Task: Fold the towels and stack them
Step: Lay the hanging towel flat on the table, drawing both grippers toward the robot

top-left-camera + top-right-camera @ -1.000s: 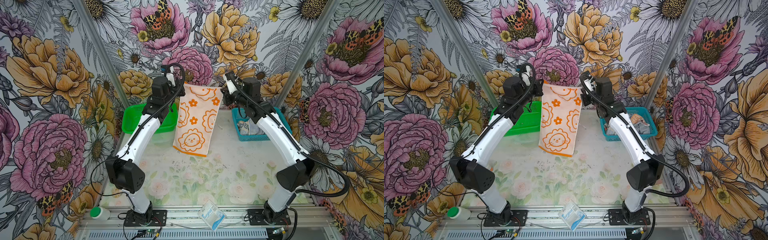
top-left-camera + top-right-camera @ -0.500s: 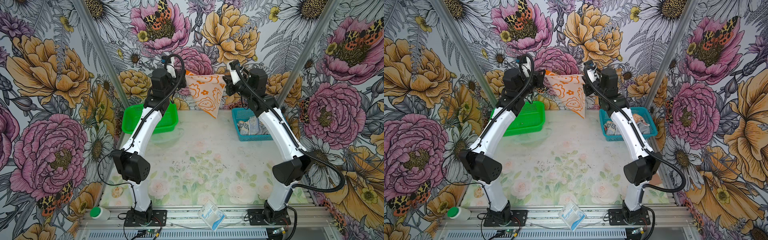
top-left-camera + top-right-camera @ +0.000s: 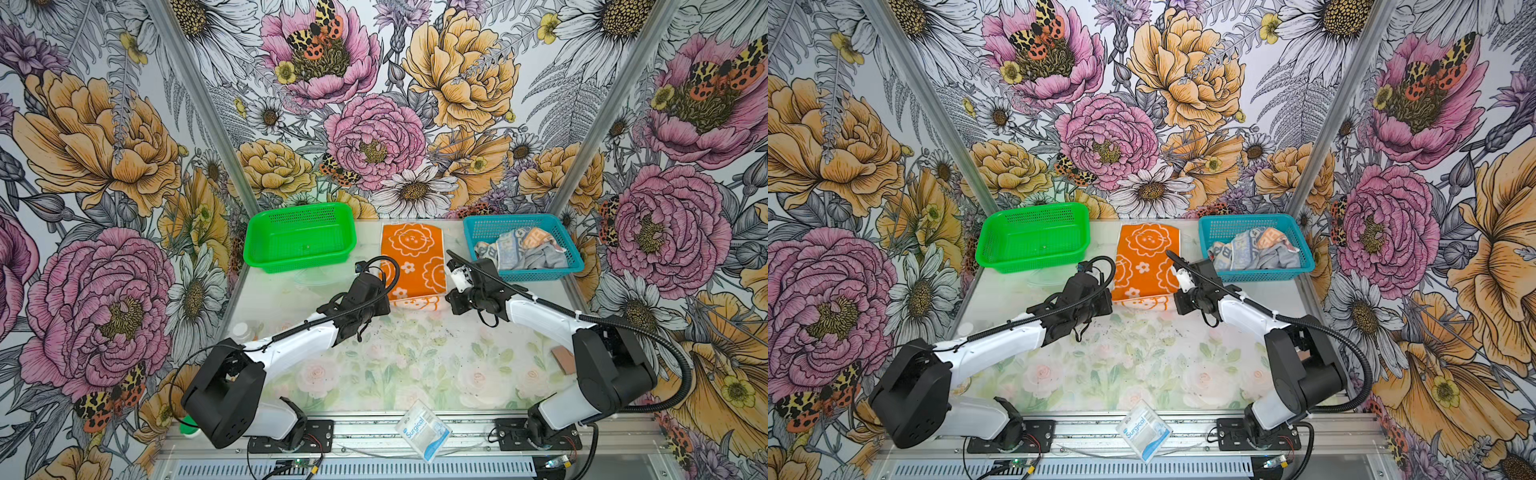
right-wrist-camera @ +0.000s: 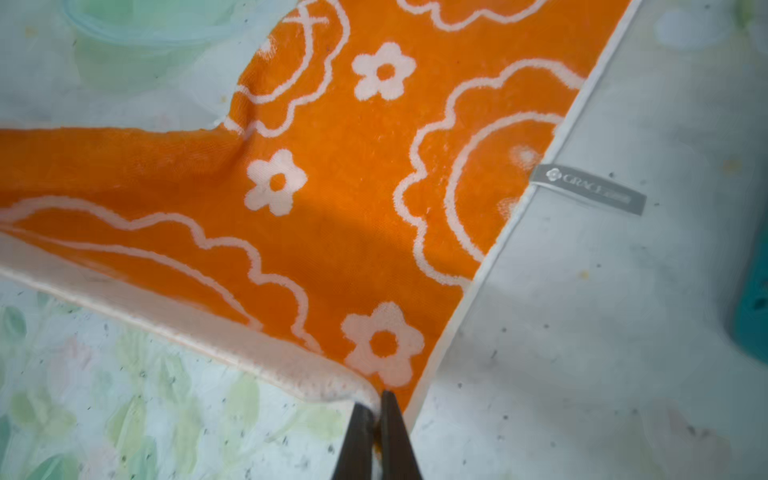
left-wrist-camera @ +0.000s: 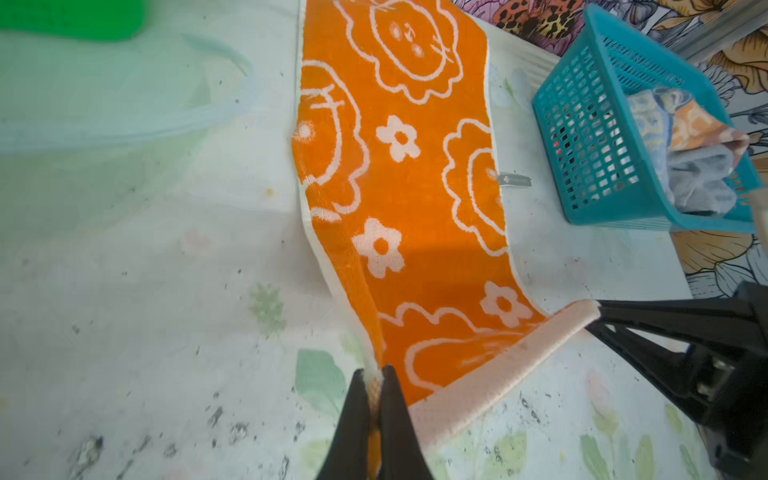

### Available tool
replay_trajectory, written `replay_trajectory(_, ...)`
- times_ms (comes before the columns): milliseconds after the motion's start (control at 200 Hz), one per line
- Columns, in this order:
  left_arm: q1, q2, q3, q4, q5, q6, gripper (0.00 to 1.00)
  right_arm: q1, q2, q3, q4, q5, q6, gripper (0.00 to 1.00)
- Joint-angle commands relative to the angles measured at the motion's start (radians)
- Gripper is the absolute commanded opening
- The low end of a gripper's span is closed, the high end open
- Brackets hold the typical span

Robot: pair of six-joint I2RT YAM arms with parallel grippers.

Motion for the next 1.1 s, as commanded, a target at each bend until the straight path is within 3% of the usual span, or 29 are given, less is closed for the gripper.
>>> replay_trajectory(0, -0.033, -0.112, -0.073, -0.037, -0.178, -0.166, 0.00, 0.017, -0.106, -0.059, 0.090, 0.021, 0.121, 0.00)
replay_trajectory(380, -0.174, -0.330, -0.272, -0.198, -0.201, -0.377, 0.00, 0.099, -0.295, -0.239, -0.051, 0.059, 0.288, 0.00)
replay_trajectory(690, -0.289, -0.354, -0.300, -0.337, -0.229, -0.489, 0.00, 0.191, -0.400, -0.361, -0.092, 0.093, 0.424, 0.00)
replay_trajectory(735, -0.307, -0.351, -0.298, -0.357, -0.234, -0.505, 0.09, 0.206, -0.414, -0.375, -0.098, 0.103, 0.439, 0.00)
replay_trajectory(786, -0.332, -0.350, -0.294, -0.386, -0.246, -0.531, 0.20, 0.225, -0.434, -0.393, -0.105, 0.114, 0.456, 0.12)
replay_trajectory(951, -0.427, -0.351, -0.278, -0.467, -0.305, -0.614, 0.44, 0.279, -0.540, -0.435, -0.155, 0.148, 0.508, 0.29)
replay_trajectory(1096, -0.472, -0.332, -0.223, -0.554, -0.332, -0.586, 0.49, 0.315, -0.631, -0.435, -0.227, 0.130, 0.551, 0.37)
